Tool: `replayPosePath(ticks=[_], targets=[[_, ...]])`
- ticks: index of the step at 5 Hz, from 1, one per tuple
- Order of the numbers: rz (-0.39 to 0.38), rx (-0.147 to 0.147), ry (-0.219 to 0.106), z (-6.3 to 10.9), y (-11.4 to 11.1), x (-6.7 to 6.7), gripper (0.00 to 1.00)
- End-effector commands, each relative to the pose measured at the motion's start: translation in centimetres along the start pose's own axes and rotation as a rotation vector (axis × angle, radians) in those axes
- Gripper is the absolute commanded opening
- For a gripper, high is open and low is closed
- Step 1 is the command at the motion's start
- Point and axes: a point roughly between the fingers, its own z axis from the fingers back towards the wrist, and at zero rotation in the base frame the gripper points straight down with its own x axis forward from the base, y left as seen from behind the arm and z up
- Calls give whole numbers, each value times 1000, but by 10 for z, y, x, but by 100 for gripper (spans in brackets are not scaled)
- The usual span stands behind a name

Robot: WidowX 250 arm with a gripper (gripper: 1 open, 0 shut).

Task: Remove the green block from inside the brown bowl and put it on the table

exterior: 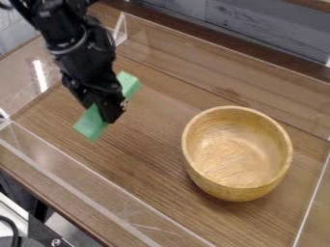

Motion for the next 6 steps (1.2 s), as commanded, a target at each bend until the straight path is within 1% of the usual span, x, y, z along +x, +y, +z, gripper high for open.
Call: replayPosePath(ticks=[1, 2, 4, 5, 6], targets=[[-5, 25, -23, -7, 4, 6, 0], [2, 26, -18, -16, 3, 6, 0], [17, 19, -9, -26, 2, 7, 0], [25, 15, -6, -28, 3, 9, 100], [31, 10, -4, -34, 2, 10, 100]])
